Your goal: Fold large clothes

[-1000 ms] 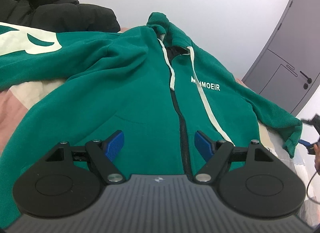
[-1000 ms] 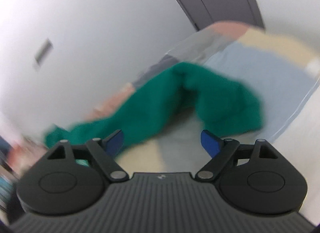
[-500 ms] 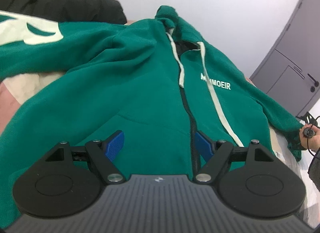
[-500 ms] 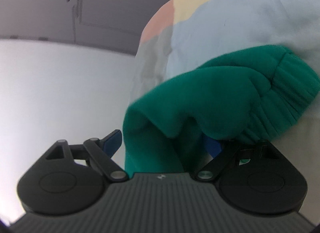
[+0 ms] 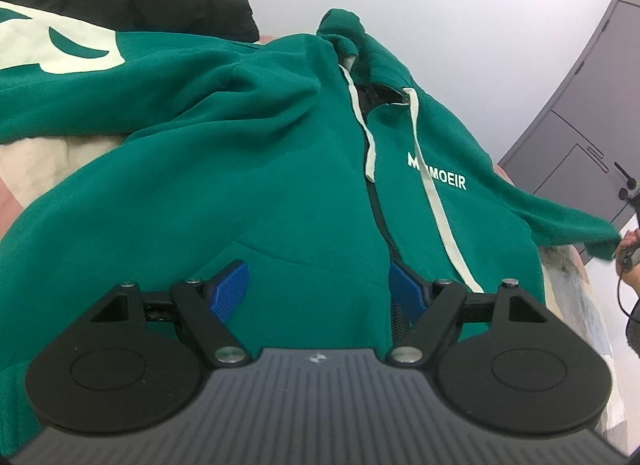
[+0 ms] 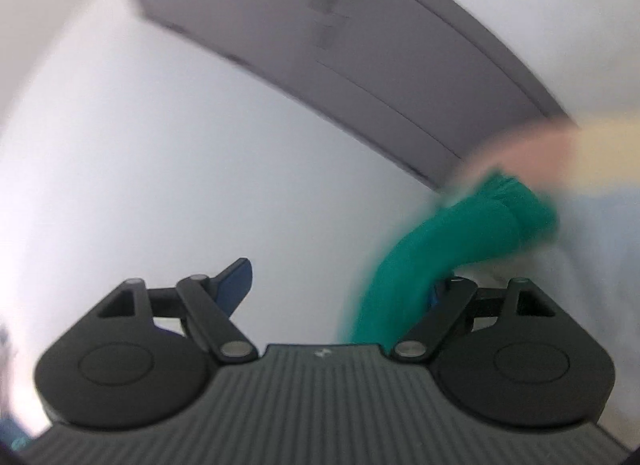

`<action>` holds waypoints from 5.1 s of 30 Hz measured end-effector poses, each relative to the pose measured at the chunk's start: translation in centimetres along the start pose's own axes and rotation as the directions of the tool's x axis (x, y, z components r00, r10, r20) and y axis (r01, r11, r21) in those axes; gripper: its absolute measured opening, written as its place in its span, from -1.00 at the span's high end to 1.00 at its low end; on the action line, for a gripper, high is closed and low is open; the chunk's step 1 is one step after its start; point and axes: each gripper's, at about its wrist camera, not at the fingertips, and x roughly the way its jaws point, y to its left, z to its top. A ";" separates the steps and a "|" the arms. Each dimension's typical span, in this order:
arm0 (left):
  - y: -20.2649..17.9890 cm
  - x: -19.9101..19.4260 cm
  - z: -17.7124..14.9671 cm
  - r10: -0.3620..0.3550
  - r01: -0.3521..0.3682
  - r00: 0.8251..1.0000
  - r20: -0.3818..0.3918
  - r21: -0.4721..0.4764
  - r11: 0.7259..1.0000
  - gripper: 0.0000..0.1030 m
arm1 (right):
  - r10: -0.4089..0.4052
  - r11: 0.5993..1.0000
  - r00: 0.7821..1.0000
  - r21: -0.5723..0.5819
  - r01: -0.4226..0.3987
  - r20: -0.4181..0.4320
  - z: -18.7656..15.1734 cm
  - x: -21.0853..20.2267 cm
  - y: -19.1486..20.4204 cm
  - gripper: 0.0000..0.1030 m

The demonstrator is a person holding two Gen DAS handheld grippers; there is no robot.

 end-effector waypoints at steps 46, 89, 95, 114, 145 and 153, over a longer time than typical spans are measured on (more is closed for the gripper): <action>0.4 -4.4 1.9 0.034 -0.035 0.996 0.083 0.022 0.999 -0.57 | 0.087 0.498 0.987 -0.852 -0.158 -0.132 -8.0 -15.3 26.7 0.76; 5.0 -9.4 3.7 -0.063 0.079 0.983 0.175 -0.085 0.993 -0.57 | -0.119 0.246 0.532 -0.544 -0.802 -0.838 -38.6 -35.9 20.9 -0.43; 4.1 -9.2 2.8 -0.090 0.100 0.986 0.141 -0.068 0.993 -0.55 | -0.148 0.511 0.644 -0.615 -0.601 -0.751 -35.3 -31.8 19.8 -0.43; 0.4 -5.0 -0.8 -0.062 0.065 0.997 -0.037 0.117 0.991 -0.37 | -0.159 0.884 0.733 -0.426 -0.193 -0.661 -32.5 -19.1 12.9 0.83; 8.4 -8.4 8.9 0.567 -0.623 0.778 0.270 0.214 0.753 -0.64 | -0.168 0.718 0.750 -0.601 -0.352 -0.640 -33.9 -25.0 16.3 -0.34; 15.8 -9.2 9.0 0.705 -0.731 0.680 0.202 0.109 0.674 -0.64 | -0.185 0.686 0.691 -0.595 -0.419 -0.699 -36.7 -24.3 16.1 -0.33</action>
